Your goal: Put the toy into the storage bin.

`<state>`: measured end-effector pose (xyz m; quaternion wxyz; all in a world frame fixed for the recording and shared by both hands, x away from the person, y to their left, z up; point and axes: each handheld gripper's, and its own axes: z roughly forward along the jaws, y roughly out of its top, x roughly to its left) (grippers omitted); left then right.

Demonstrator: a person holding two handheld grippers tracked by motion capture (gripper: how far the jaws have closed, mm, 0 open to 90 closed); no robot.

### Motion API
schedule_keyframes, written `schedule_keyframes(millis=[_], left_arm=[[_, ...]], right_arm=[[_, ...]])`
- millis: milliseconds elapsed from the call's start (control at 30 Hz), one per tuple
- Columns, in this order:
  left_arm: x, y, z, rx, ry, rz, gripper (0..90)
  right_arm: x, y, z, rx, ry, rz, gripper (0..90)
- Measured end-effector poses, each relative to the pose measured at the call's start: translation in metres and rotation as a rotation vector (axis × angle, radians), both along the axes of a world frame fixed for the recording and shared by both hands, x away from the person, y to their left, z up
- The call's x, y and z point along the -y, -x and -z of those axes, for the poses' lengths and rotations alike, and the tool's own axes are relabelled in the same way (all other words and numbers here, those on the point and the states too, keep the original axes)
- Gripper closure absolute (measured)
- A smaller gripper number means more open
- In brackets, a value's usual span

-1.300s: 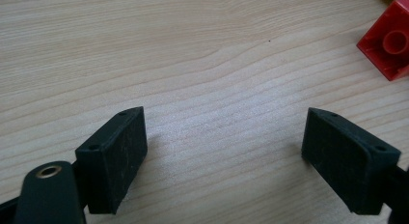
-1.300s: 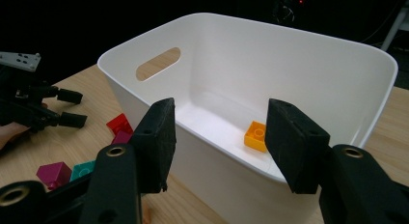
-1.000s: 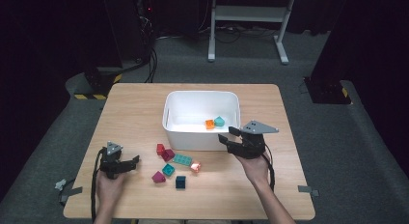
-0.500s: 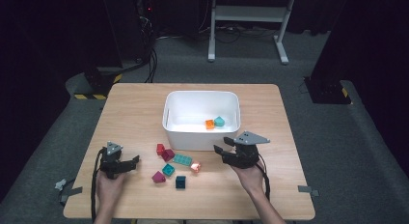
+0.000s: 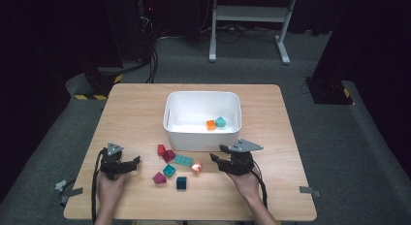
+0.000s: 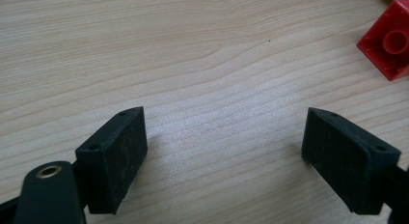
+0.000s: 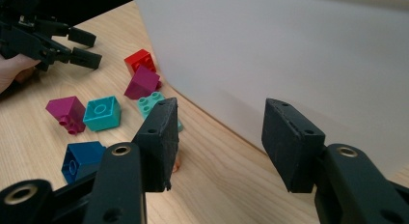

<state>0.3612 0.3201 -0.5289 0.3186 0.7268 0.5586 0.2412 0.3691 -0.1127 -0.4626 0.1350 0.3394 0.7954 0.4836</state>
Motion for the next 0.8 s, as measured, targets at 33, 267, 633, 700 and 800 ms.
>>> schedule_keyframes(millis=[33,267,633,700,800], left_arm=[[0.000,0.000,0.000,0.000,0.000,0.000,16.4],[0.000,0.000,0.000,0.000,0.000,0.000,16.4],[0.000,0.000,0.000,0.000,0.000,0.000,16.4],[0.000,0.000,0.000,0.000,0.000,0.000,16.4],[0.000,0.000,0.000,0.000,-0.001,0.000,16.4]], right_arm=[[-0.001,0.001,0.001,-0.005,0.000,0.000,47.4],[-0.009,0.003,0.011,-0.011,0.021,-0.014,47.1],[-0.016,0.003,0.024,-0.041,0.019,-0.036,47.0],[-0.018,0.003,0.026,-0.047,0.023,-0.040,47.0],[-0.022,0.003,0.029,-0.059,0.027,-0.046,47.0]])
